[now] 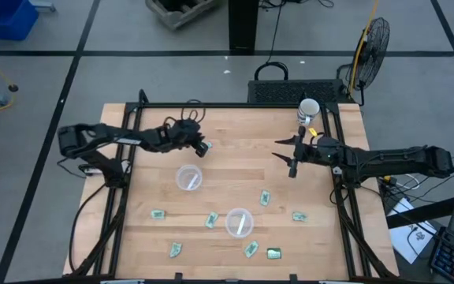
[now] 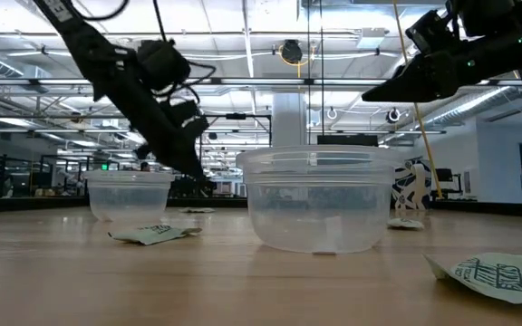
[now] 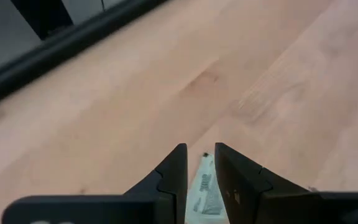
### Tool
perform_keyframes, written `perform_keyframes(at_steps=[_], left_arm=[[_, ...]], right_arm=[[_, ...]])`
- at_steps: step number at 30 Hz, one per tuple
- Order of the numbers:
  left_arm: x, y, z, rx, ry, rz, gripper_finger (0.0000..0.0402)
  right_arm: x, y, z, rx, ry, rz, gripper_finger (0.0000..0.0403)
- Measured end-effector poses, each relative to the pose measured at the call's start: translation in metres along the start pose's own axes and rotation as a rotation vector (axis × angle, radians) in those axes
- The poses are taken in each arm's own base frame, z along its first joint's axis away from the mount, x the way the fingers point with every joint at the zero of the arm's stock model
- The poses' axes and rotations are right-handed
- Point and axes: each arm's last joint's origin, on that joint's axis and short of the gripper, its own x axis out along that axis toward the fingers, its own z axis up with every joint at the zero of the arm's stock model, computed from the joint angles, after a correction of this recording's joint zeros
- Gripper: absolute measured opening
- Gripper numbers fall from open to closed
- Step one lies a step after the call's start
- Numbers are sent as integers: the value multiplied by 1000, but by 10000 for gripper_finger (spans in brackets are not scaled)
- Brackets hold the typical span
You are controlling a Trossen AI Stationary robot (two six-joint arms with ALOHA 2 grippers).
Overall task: Pick and place items into bin
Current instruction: Put the white stevia packet into the top transparent bin
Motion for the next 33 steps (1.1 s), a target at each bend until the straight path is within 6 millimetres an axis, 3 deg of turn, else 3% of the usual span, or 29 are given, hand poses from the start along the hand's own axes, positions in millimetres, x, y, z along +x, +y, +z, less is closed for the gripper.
perform_keyframes(at_steps=[6, 16, 23, 33], left_arm=[[12, 12, -5, -24, 48, 39, 88], [12, 7, -2, 78, 67, -244, 88], [15, 4, -10, 296, 90, -216, 88], [14, -2, -13, 314, 90, -158, 92]], right_arm=[[0, 0, 0, -23, 0, 0, 191], [0, 0, 1, -25, -7, -2, 191], [0, 0, 1, -18, -7, -2, 188], [0, 0, 1, -18, -6, -1, 187]])
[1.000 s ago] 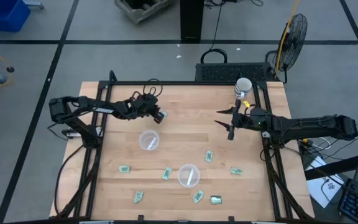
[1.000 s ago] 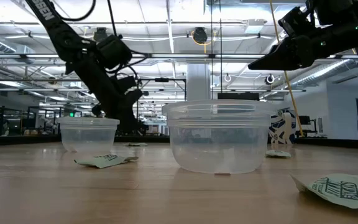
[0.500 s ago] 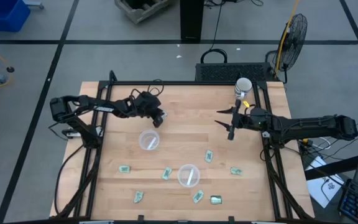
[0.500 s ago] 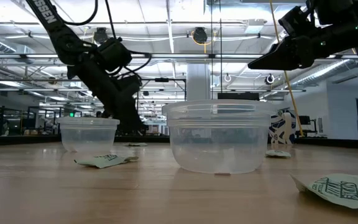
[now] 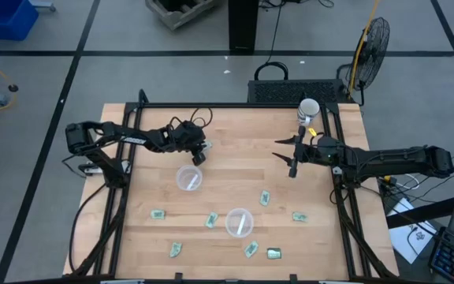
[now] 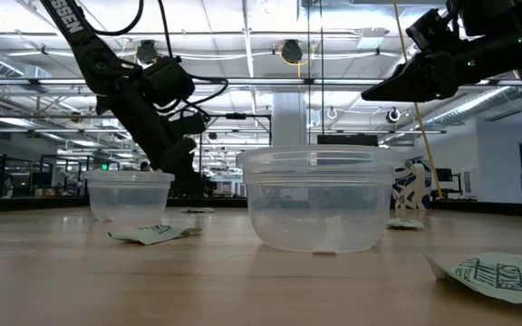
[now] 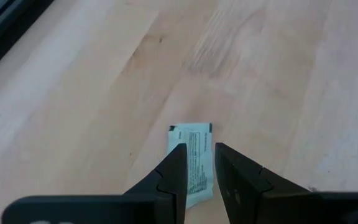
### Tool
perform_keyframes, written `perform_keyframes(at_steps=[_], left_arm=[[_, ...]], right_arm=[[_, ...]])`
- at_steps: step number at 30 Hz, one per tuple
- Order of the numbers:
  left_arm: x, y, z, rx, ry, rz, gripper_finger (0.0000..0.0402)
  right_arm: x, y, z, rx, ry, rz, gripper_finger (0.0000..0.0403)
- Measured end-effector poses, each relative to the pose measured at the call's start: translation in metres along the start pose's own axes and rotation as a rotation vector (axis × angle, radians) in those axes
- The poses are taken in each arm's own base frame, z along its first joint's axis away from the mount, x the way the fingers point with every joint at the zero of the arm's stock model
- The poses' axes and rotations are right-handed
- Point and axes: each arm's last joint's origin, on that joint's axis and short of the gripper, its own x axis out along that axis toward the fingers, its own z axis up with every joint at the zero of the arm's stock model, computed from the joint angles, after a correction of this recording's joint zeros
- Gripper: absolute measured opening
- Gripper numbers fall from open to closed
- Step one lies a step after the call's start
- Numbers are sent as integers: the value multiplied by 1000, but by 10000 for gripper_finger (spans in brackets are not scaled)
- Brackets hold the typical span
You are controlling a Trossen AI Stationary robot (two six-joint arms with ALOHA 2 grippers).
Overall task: Pick and place items into bin
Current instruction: Put the white stevia packet into the top transparent bin
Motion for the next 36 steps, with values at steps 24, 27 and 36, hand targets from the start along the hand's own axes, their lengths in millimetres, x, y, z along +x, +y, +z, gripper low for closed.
perform_keyframes(at_steps=[24, 27, 36], left_arm=[[0, -1, -7, -30, 78, 28, 192], [0, -1, -9, -44, 88, 41, 187], [-1, -2, -13, -62, 129, 65, 186]], right_arm=[[0, 0, 0, 0, 0, 0, 185], [0, 0, 0, 0, 1, 0, 185], [0, 0, 0, 4, 0, 1, 185]])
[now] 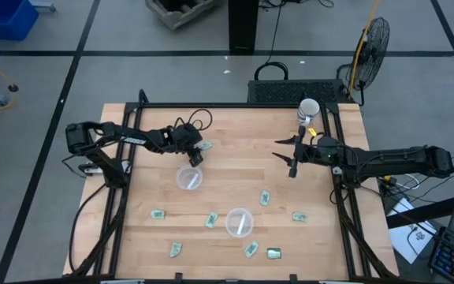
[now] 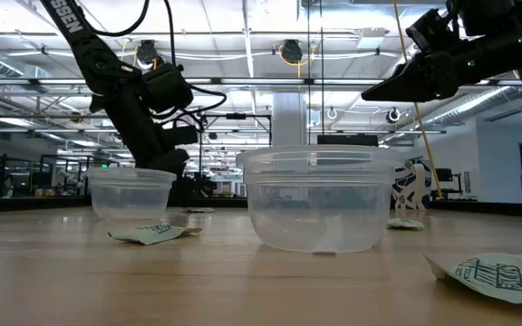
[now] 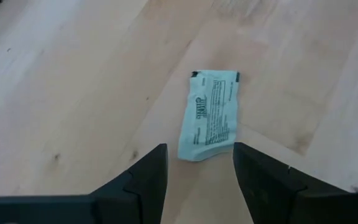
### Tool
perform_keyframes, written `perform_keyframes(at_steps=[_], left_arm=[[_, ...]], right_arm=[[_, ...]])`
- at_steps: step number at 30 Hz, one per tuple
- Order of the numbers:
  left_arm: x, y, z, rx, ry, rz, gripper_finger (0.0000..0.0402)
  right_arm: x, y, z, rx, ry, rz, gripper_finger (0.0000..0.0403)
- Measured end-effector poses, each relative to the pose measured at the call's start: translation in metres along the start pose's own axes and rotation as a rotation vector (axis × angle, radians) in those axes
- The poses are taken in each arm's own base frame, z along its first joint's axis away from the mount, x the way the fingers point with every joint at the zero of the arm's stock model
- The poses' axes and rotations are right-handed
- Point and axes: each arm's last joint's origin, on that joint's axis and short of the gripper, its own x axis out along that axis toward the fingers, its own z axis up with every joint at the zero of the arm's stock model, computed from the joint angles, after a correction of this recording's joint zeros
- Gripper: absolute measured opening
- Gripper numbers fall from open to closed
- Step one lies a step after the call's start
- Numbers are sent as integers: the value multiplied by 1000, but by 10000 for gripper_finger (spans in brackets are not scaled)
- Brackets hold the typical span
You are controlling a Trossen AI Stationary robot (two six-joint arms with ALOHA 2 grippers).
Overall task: Pick and place items into bin
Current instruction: Put the white stevia packet into the top transparent bin
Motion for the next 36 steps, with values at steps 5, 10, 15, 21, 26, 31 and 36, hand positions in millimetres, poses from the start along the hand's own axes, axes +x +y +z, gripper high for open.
perform_keyframes(at_steps=[5, 10, 15, 21, 26, 31, 36], left_arm=[[0, -1, -1, 16, 7, 1, 186], [-3, -1, 2, 38, -17, 8, 186], [-3, 1, 4, 30, -28, 37, 186], [-2, 13, 0, -119, 16, 77, 186], [-2, 25, -4, -324, 51, 51, 186], [-1, 27, -2, -332, 39, -25, 186], [-1, 29, -1, -394, 39, -74, 186]], right_arm=[[0, 0, 0, 0, 0, 0, 185], [0, 0, 0, 0, 0, 0, 185], [0, 0, 0, 0, 0, 0, 185], [0, 0, 0, 0, 0, 1, 185], [0, 0, 0, 0, 0, 0, 185], [0, 0, 0, 0, 1, 1, 185], [0, 0, 0, 0, 1, 1, 185]])
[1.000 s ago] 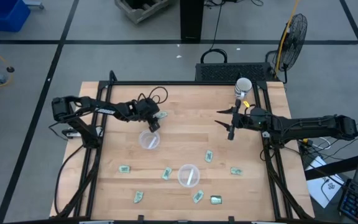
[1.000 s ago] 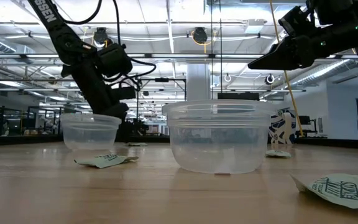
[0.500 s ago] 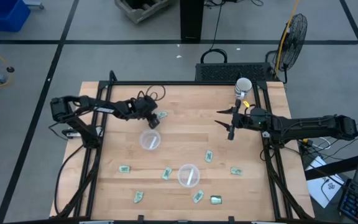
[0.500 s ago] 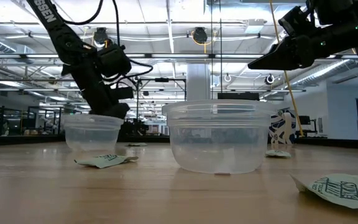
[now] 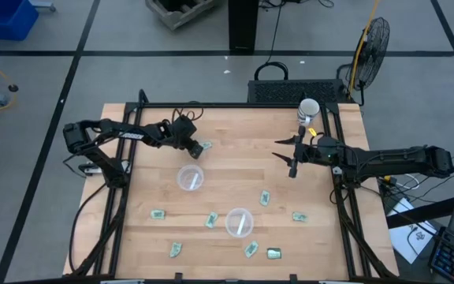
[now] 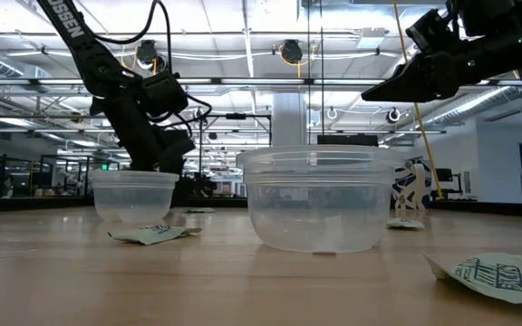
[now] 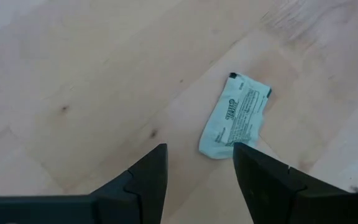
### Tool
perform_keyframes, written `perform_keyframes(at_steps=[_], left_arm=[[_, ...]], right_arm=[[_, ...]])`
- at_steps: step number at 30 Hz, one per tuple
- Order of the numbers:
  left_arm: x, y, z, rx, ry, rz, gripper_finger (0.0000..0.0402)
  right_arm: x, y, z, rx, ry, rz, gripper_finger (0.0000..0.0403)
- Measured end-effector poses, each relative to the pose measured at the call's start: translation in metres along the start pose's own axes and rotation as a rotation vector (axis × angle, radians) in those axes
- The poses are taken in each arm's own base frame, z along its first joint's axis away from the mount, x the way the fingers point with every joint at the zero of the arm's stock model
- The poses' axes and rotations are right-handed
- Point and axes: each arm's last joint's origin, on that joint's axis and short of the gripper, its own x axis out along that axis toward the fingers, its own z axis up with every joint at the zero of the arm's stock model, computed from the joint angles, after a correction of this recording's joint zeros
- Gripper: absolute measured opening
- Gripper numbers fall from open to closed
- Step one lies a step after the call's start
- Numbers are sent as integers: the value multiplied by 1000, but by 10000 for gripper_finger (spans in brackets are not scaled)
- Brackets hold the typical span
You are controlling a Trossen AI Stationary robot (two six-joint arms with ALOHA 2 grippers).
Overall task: Pick and place items into bin
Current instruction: Put the white stevia packet into the top transparent bin
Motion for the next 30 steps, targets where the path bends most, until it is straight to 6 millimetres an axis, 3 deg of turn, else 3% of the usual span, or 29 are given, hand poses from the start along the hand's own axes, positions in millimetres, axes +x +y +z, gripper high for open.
perform_keyframes(at_steps=[8, 17, 30], left_arm=[[0, 0, 0, -48, -1, -2, 186], [19, 0, -2, -78, 17, -31, 186], [16, -7, -10, -150, 78, -36, 186]], right_arm=[[0, 0, 0, 0, 0, 0, 185], [0, 0, 0, -4, 0, 0, 185], [0, 0, -1, -5, 6, 2, 185]])
